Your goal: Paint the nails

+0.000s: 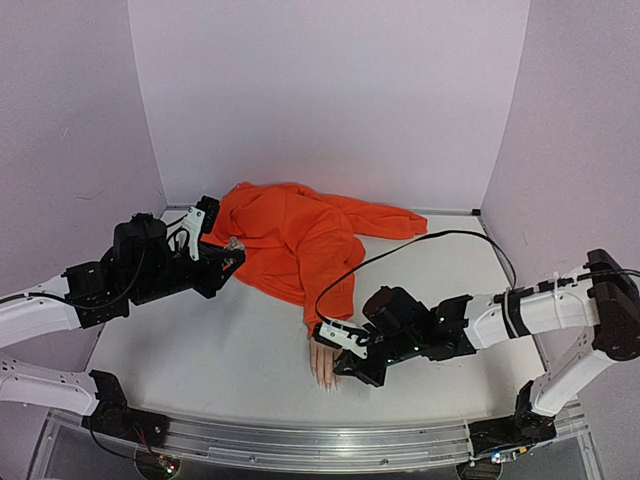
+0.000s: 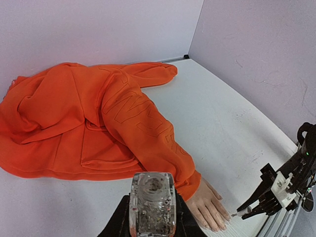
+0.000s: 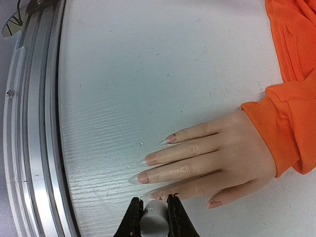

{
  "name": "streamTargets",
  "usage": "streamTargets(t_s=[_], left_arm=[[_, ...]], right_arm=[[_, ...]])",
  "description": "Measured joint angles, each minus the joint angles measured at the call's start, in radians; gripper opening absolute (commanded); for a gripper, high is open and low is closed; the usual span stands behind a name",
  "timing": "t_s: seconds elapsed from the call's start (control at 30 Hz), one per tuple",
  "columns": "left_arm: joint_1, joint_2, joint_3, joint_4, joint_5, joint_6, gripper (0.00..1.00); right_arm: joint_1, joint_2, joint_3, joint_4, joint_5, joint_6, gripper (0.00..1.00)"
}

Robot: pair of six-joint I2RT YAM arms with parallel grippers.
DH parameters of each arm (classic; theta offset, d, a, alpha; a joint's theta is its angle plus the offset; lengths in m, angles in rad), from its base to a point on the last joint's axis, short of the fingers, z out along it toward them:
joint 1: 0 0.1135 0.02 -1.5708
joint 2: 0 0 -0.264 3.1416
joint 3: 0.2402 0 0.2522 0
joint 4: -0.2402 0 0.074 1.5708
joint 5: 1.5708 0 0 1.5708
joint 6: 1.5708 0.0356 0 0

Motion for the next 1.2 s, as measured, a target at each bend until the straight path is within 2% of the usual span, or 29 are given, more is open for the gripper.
streamTargets(t_s=[0.7, 1.2], left_arm=[[0.000, 0.008, 0.000, 0.000, 0.000, 0.000, 0.00], [0.000, 0.008, 0.000, 0.000, 0.000, 0.000, 0.00]], right_arm=[[0.000, 0.046, 0.000, 0.000, 0.012, -0.007, 0.00], [0.000, 0.065, 0.001, 0.000, -0.041, -0.008, 0.00]])
